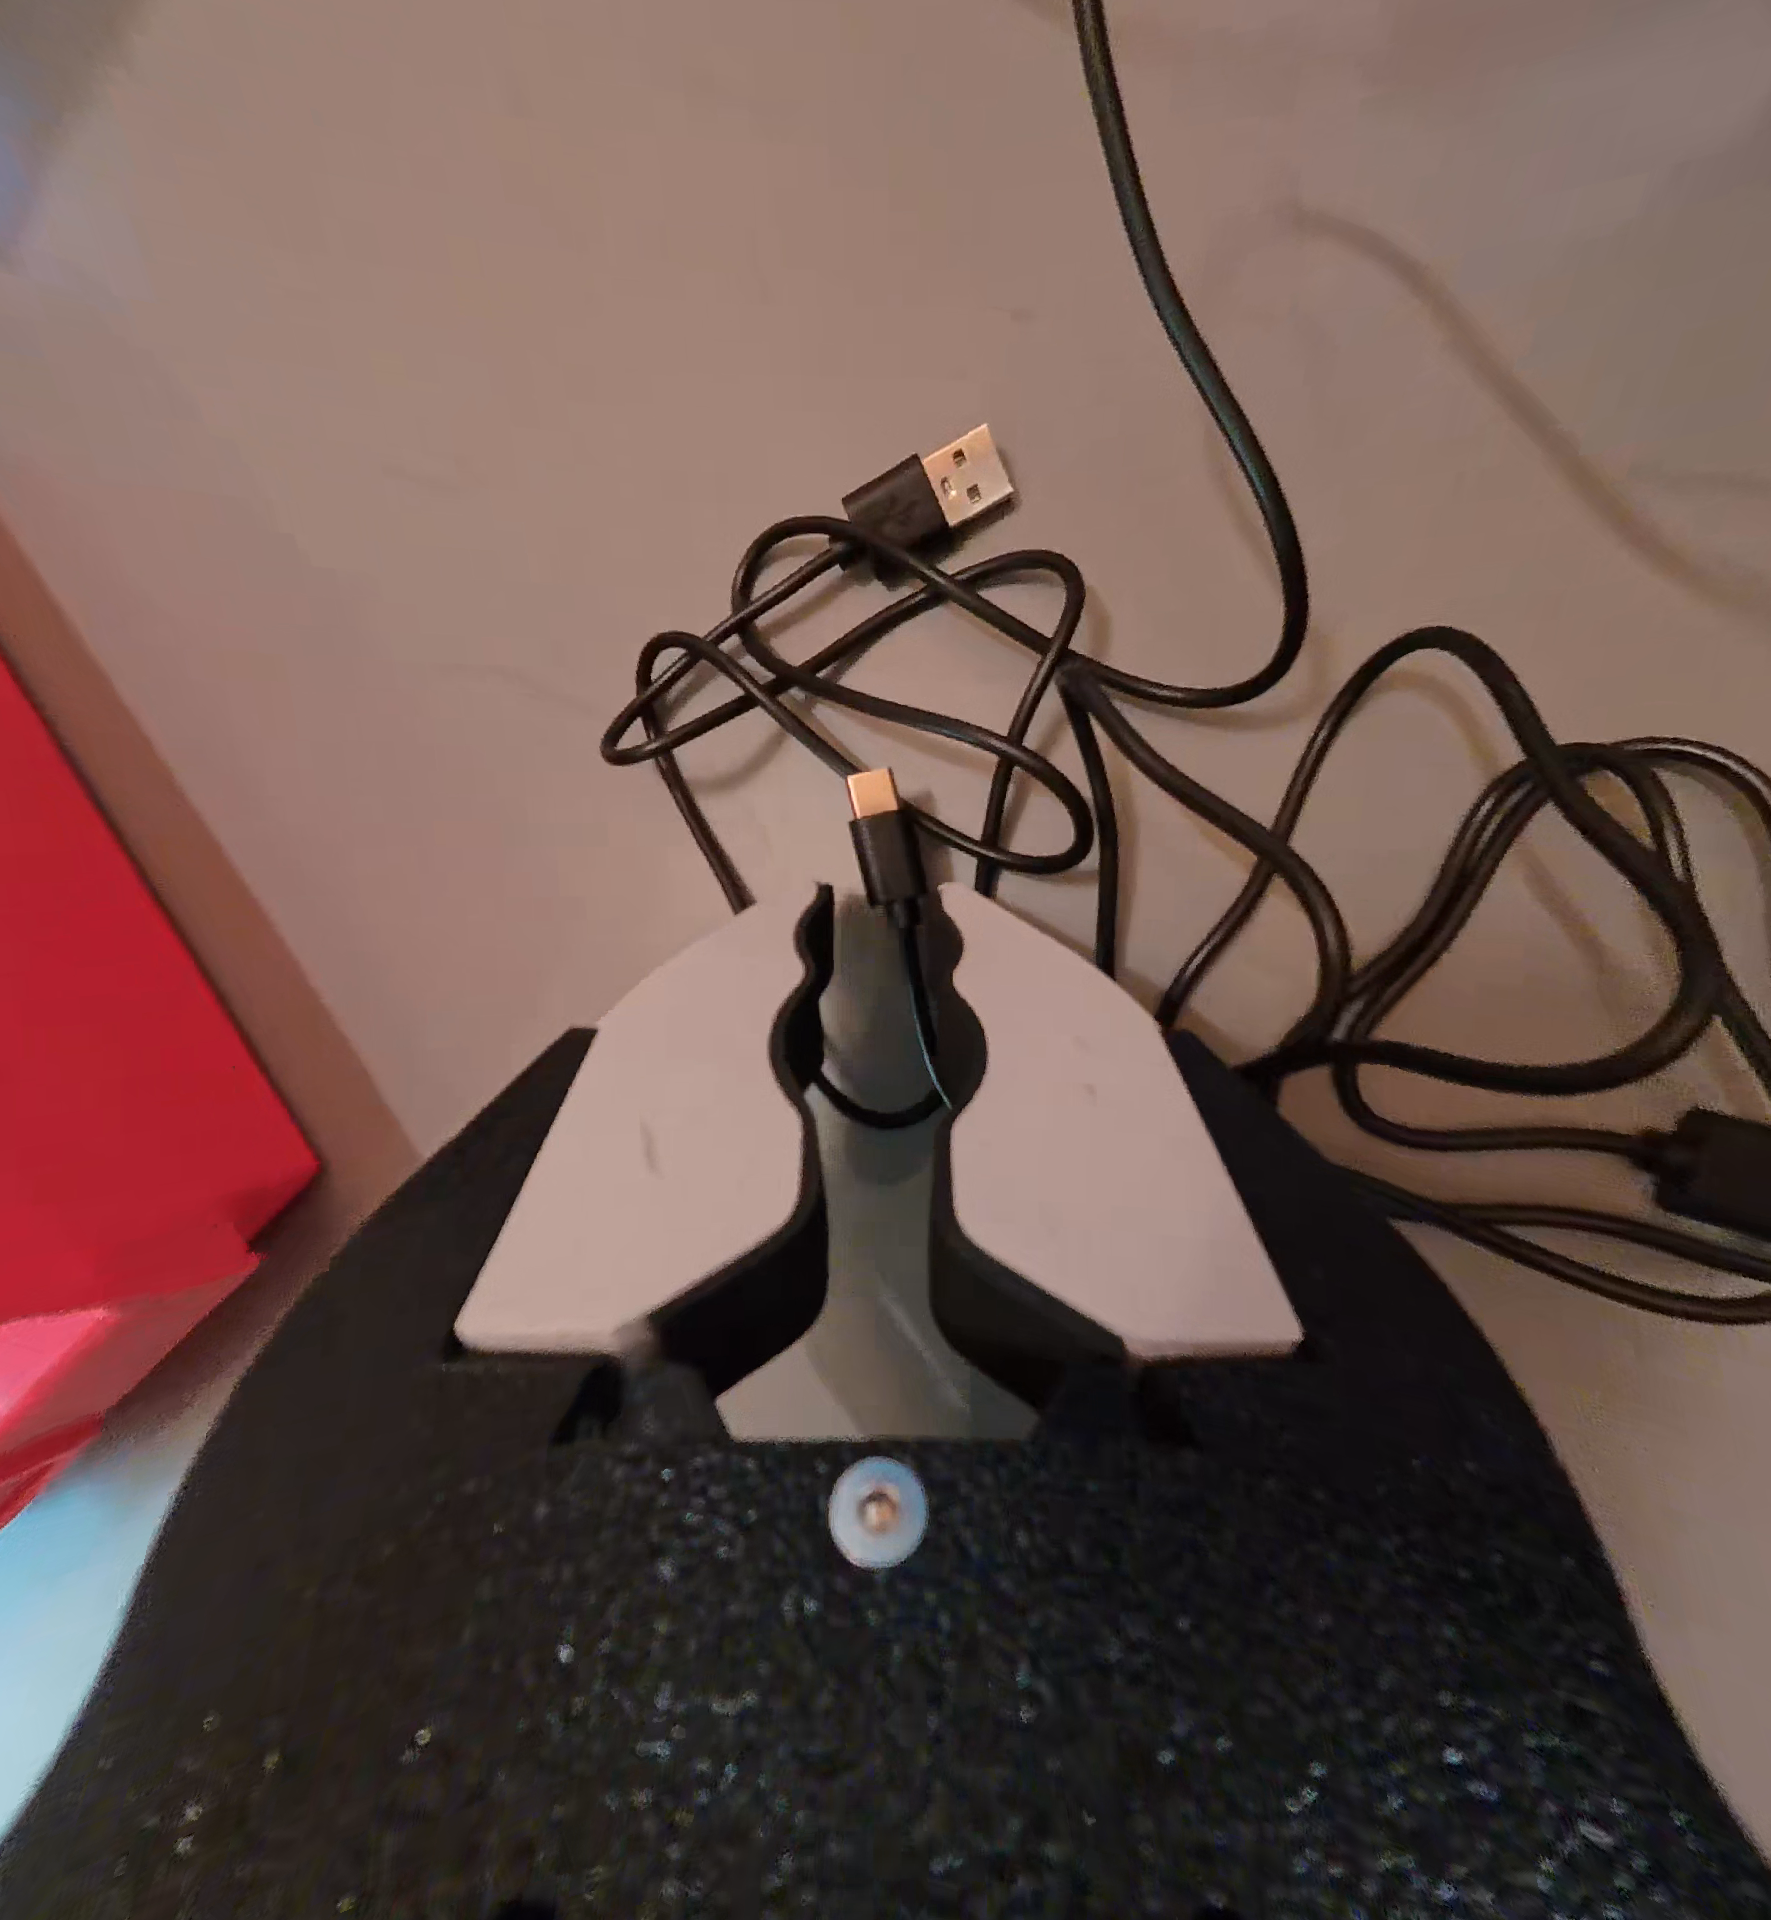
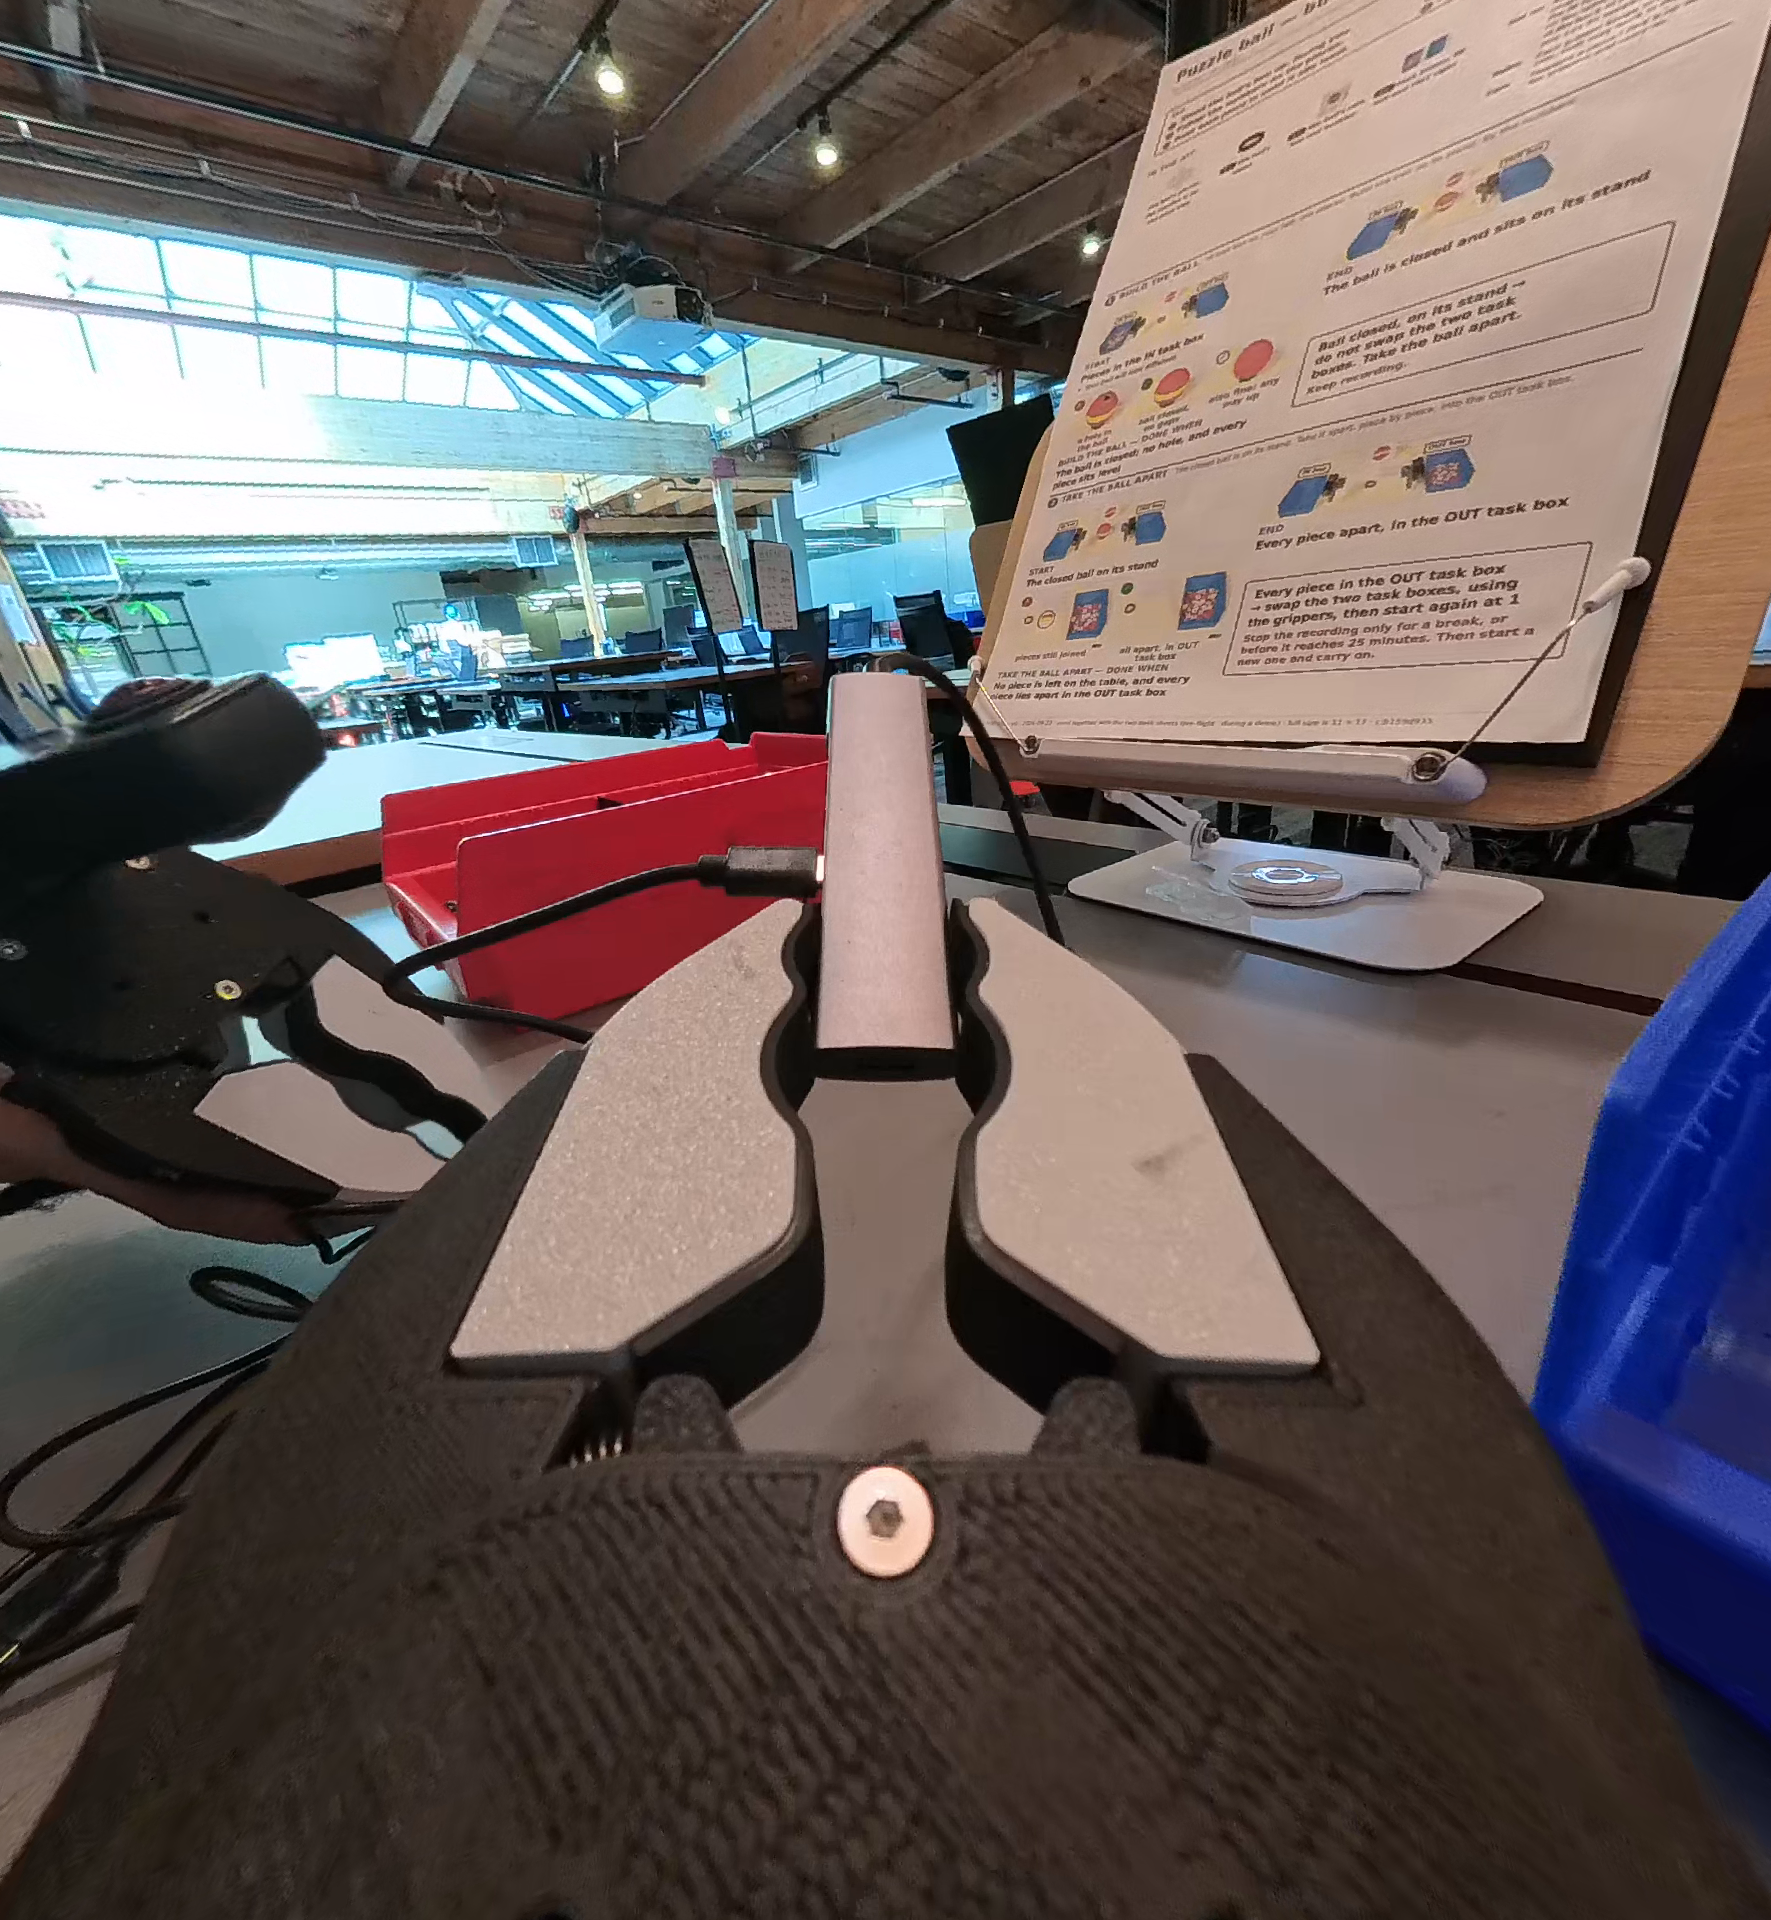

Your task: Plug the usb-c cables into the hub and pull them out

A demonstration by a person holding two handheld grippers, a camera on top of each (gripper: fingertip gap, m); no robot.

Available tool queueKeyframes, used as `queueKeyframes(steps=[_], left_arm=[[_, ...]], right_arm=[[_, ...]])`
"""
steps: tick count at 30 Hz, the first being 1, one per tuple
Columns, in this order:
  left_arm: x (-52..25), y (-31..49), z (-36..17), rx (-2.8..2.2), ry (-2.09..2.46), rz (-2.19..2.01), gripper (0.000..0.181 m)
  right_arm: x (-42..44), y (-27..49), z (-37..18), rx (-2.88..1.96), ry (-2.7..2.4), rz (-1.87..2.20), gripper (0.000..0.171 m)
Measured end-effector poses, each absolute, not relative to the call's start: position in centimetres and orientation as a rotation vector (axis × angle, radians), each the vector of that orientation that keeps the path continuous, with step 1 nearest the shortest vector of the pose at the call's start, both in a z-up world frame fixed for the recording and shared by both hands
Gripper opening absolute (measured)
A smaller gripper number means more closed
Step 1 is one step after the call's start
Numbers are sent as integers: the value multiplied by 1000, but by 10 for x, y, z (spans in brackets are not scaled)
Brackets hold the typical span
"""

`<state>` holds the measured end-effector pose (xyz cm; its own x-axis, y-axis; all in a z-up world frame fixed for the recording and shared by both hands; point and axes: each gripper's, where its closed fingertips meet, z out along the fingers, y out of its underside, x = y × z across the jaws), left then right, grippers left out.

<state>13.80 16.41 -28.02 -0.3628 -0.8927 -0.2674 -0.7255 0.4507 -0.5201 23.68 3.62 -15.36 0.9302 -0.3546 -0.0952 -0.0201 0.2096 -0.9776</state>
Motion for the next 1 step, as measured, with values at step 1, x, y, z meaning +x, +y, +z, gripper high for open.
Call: queueKeyframes(steps=[1], left_arm=[[138,165,-279,-1347,2178,-414,19]], right_arm=[[237,36,-154,-1346,329,-238,24]])
